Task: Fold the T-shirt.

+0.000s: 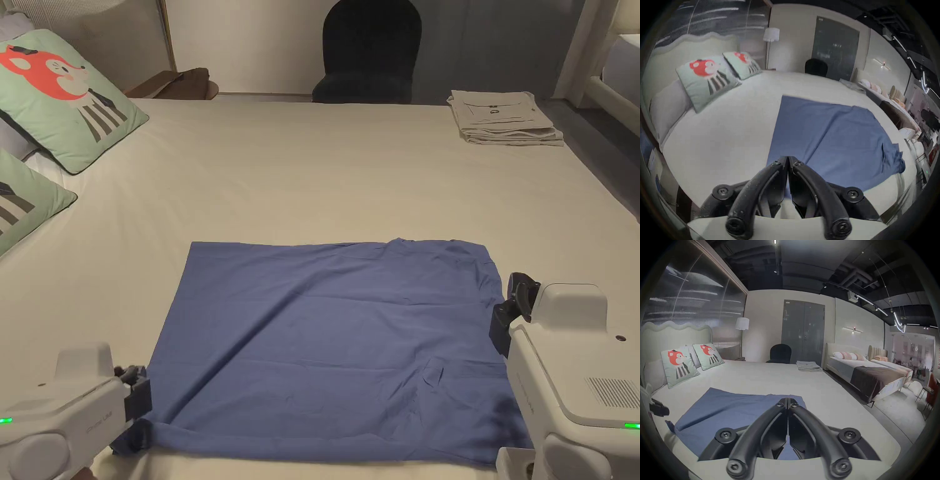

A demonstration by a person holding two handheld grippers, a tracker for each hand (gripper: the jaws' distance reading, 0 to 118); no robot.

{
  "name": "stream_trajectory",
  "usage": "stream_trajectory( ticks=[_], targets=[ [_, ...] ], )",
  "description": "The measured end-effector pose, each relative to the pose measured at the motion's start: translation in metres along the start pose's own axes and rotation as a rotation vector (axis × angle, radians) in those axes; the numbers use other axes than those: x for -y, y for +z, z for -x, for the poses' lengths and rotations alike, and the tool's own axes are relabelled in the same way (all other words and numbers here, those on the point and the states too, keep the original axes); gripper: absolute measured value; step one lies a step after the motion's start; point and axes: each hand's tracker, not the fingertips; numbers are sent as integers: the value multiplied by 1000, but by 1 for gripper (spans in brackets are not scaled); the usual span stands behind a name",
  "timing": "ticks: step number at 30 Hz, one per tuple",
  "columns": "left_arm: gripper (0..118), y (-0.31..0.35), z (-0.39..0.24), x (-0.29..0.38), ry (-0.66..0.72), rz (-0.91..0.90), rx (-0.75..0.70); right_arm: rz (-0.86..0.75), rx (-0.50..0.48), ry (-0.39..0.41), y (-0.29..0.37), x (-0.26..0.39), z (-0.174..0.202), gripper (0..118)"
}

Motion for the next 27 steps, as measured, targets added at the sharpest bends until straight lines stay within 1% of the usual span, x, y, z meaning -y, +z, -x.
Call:
stream_trajectory(
  ticks=[1,2,3,4,5,6,8,13,14,15,16,17,19,22,24,25,26,27],
  targets=[
    [4,0,4,6,17,14,2,5,-1,4,0,1,1,0],
    [19,-1,9,11,26,33,4,11,-4,7,0,2,1,0],
    [50,-2,11,15,18,34,0,15,-7,11,0,3,1,0],
    [89,-4,13,20,19,43,-8,18,-10,12,0,4,1,0],
    [109,-7,16,22,10,68,-23,19,-13,11,1,5,1,0],
    [110,-12,17,25,4,94,-48,20,-17,8,1,6,0,0],
    [108,-16,16,30,-3,77,-84,28,-13,6,0,8,0,0],
    [105,-33,15,36,-38,108,-68,37,-2,-4,0,9,-4,0],
    [98,-35,16,39,-36,114,-55,38,2,-6,1,9,-5,0],
    [68,-37,15,40,-35,118,-42,38,5,-8,1,9,-6,0],
    [34,-36,13,41,-36,135,-16,37,9,-9,2,10,-8,0],
    [11,-42,17,45,-29,146,-4,39,15,-10,3,10,-10,0],
    [6,-41,14,49,-13,131,12,46,20,-15,4,11,-15,0],
    [5,-25,-2,45,-38,99,-14,67,37,-12,8,19,-23,0],
    [5,-21,-3,44,-33,89,-13,136,35,-15,9,30,-31,2],
    [5,-22,0,43,-26,87,-8,170,46,-26,9,38,-36,9],
    [5,-21,1,42,-21,81,-8,218,70,-25,9,48,-39,23],
    [5,-21,2,42,-18,78,-6,265,71,-19,9,57,-42,49]
  ],
)
